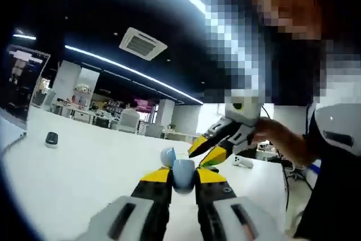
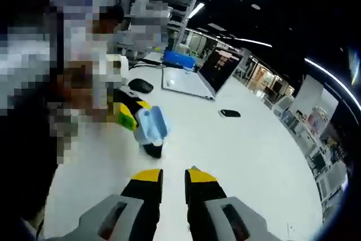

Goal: Pick up the earbuds from the table and place the earbuds into the earbud case

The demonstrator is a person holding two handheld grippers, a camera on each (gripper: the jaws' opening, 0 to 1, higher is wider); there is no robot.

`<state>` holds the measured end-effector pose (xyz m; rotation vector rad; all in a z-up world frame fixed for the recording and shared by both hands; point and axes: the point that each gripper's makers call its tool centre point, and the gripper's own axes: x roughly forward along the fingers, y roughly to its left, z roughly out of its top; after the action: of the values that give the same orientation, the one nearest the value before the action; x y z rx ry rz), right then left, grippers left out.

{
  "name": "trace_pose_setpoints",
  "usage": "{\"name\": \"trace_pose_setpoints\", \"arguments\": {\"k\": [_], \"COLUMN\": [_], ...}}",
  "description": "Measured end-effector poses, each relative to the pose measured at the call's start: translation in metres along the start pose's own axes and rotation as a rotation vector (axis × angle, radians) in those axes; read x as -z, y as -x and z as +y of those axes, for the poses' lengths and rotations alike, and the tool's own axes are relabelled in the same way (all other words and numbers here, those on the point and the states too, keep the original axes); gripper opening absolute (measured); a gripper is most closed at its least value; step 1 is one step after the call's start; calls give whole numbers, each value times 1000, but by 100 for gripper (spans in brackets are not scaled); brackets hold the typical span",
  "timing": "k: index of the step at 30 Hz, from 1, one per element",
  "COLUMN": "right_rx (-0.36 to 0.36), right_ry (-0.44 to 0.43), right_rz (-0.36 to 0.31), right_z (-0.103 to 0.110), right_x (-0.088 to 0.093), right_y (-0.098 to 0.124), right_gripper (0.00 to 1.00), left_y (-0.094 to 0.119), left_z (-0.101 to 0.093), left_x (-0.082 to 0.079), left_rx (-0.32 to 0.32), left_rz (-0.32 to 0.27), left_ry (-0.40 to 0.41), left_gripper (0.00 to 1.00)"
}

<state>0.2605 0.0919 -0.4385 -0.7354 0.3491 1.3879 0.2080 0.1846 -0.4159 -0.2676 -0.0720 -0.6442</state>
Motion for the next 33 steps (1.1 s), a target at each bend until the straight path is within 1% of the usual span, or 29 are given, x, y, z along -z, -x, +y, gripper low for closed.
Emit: {"name": "trace_pose_setpoints", "arguments": {"k": [1,2,3,4,7,8,9,10,11,13,15,16,17,19,21,22,26,29,33], "right_rx": [-4,-16,-38,-48,-115,-140,-137,-134,-132,-120,-103,-95,-95,-95,-91,-102,-123,-127,-154], "right_ry": [3,30,78,94,159,163,151,80,53,42,50,55,68,98,93,86,81,79,85], "right_rz": [36,64,90,101,195,200,200,209,209,226,243,249,254,289,312,322,341,350,355], "right_z": [-5,-7,-9,-8,-9,-7,-9,-11,-14,-17,-17,-16,-16,-16,-18,-18,-15,-13,-9], "right_x": [11,18,23,25,35,33,32,32,31,33,35,36,36,41,42,44,44,43,42], "right_y": [-3,-8,-12,-13,-29,-38,-40,-49,-55,-67,-71,-73,-74,-74,-76,-77,-78,-80,-79], "right_gripper": [15,16,16,17,18,18,17,16,16,16,16,16,16,15,14,14,10,10,12], "left_y": [1,3,4,5,6,6,6,6,7,8,10,11,12,13,13,12,11,9,8], "left_z": [2,4,4,4,2,0,-1,-3,-5,-7,-5,-4,-4,-5,-5,-5,-5,-3,-5], "left_x": [0,1,0,-1,-2,-3,-3,-4,-4,-5,-7,-9,-9,-10,-10,-10,-8,-5,-1], "left_rx": [-3,-4,-1,0,4,9,11,15,15,7,-6,-1,-1,-3,-4,0,7,7,13], "left_rz": [4,8,5,4,3,-5,-7,-14,-16,-20,-46,-55,-57,-55,-49,-47,-48,-46,-33], "left_ry": [12,33,53,60,77,108,116,130,136,149,218,233,235,229,222,226,231,239,236], "left_gripper": [18,18,18,18,18,18,18,18,18,18,18,18,18,18,18,18,18,18,18]}}
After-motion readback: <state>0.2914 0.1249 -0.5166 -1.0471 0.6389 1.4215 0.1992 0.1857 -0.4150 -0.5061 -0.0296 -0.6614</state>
